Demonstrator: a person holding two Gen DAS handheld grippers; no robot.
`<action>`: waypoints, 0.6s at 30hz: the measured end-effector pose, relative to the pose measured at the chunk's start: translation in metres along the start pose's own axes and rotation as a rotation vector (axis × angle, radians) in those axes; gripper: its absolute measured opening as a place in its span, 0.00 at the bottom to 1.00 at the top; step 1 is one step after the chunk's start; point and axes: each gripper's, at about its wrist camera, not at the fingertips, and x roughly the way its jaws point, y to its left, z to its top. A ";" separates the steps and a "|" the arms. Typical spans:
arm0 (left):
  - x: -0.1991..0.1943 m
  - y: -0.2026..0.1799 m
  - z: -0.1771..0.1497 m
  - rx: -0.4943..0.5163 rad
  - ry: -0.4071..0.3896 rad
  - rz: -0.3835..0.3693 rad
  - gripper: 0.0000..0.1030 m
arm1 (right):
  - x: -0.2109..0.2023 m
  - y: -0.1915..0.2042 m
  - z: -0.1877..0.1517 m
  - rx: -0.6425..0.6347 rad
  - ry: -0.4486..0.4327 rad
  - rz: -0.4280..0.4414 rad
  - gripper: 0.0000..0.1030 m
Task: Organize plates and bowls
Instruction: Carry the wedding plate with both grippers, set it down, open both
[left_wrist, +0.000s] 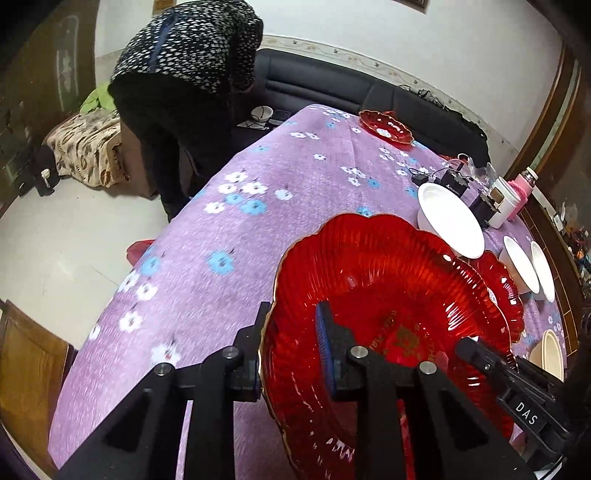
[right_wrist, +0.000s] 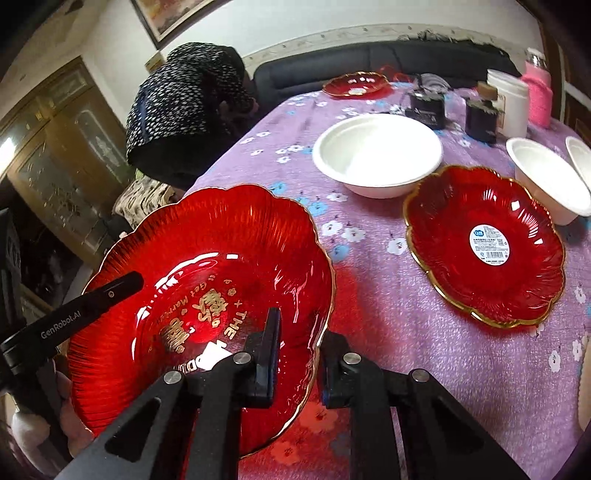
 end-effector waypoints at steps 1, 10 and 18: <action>-0.003 0.002 -0.003 -0.006 -0.003 0.001 0.22 | -0.002 0.004 -0.003 -0.013 -0.005 -0.006 0.18; -0.013 0.014 -0.023 -0.035 -0.031 0.029 0.22 | -0.013 0.025 -0.025 -0.117 -0.043 -0.043 0.18; 0.008 0.021 -0.037 -0.046 0.021 0.045 0.22 | 0.001 0.027 -0.039 -0.129 -0.012 -0.079 0.18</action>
